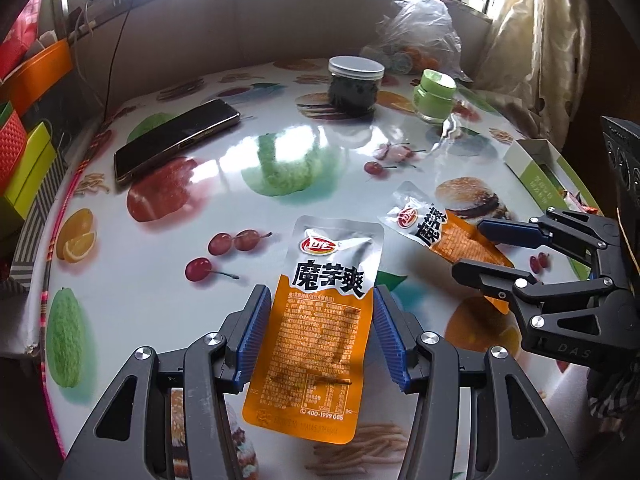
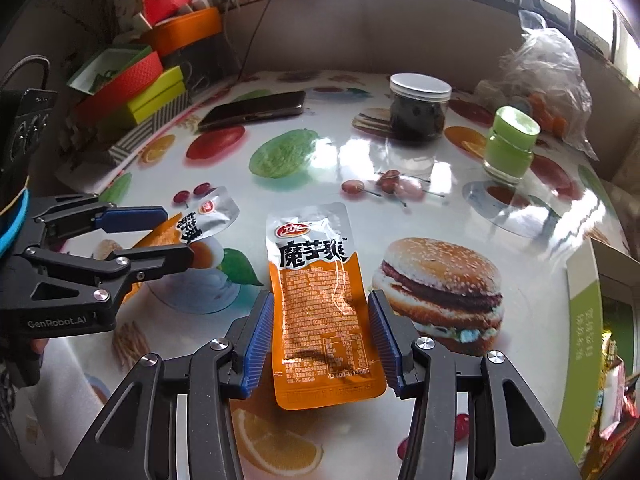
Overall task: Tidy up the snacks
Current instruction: 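Carry both held konjac packets over the green box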
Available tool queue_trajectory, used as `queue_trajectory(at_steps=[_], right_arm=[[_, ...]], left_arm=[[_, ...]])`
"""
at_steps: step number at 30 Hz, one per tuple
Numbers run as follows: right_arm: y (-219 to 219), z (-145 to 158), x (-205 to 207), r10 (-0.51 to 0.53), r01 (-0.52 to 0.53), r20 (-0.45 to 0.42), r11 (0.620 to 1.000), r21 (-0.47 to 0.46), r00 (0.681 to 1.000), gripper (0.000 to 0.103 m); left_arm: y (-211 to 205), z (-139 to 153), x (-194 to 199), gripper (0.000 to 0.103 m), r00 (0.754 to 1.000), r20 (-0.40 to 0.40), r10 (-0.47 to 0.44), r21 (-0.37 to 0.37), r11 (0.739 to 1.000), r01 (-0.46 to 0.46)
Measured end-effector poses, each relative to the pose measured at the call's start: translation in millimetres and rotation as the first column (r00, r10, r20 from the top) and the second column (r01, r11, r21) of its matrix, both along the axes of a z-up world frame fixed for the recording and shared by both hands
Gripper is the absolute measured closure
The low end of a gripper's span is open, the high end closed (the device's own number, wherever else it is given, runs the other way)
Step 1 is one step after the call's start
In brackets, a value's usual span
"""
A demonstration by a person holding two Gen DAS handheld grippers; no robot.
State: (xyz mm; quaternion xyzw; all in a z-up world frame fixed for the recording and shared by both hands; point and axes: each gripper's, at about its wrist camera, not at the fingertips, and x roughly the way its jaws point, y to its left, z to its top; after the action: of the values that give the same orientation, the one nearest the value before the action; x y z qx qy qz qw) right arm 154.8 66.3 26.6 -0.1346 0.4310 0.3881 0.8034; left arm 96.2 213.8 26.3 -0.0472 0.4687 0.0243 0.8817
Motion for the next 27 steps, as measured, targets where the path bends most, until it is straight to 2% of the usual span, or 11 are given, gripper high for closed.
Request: queue_trajectory(at_steps=[27], right_arm=[[-89, 39, -16, -0.138, 0.135, 0.039, 0.989, 0.057, 0.990, 0.056]], left_arm=[[-69, 37, 1, 0.050, 0.995, 0.057, -0.084, 0.029, 0.996, 0.082]])
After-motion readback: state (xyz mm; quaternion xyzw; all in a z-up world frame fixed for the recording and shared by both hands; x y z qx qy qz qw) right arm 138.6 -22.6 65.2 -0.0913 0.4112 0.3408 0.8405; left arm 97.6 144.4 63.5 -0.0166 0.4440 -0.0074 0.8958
